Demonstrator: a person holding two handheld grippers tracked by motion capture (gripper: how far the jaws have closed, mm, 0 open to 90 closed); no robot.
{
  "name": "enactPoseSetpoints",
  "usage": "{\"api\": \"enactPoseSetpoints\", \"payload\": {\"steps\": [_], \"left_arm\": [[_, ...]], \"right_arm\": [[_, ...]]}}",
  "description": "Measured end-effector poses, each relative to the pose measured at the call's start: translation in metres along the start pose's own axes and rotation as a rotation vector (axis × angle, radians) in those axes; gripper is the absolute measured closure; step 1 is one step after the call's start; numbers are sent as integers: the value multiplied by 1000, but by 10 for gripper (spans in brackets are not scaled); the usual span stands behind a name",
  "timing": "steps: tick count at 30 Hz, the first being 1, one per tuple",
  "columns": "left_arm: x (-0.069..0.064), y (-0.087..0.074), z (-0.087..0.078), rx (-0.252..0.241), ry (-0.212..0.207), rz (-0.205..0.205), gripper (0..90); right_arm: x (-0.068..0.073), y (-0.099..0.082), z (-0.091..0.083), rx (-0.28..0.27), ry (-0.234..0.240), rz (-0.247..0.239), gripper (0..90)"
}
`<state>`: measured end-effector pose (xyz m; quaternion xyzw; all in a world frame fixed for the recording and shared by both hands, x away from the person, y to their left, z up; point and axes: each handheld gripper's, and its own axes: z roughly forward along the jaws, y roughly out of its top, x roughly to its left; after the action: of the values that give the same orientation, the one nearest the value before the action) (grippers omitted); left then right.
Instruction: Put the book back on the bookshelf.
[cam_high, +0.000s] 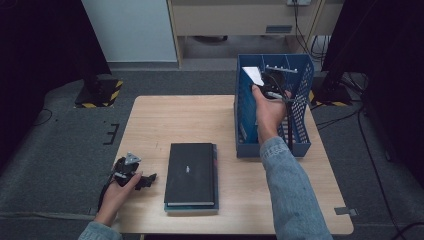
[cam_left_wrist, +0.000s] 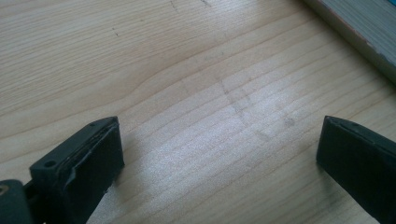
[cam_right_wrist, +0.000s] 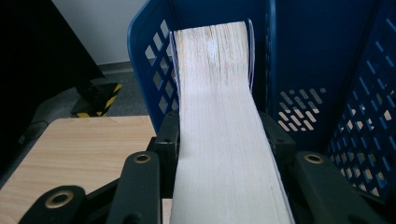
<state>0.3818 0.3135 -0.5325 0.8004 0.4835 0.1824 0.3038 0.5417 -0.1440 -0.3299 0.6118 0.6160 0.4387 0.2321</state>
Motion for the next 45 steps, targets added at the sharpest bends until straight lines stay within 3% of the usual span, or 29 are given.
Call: {"api": "enactPoseSetpoints", "payload": {"steps": [21,33,40,45], "left_arm": [[0,0,0,0,0,0,0],[0,0,0,-1,0,0,0],[0,0,0,1,1,-1,0],[0,0,0,0,1,0,0]], "right_arm": [[0,-7,5,-36,-12,21,594],[-4,-5,11,-68,-19,67,593],[1,-6,10,-60,-24,28,593],[5,-3,8,-11,-31,-8,592]]}}
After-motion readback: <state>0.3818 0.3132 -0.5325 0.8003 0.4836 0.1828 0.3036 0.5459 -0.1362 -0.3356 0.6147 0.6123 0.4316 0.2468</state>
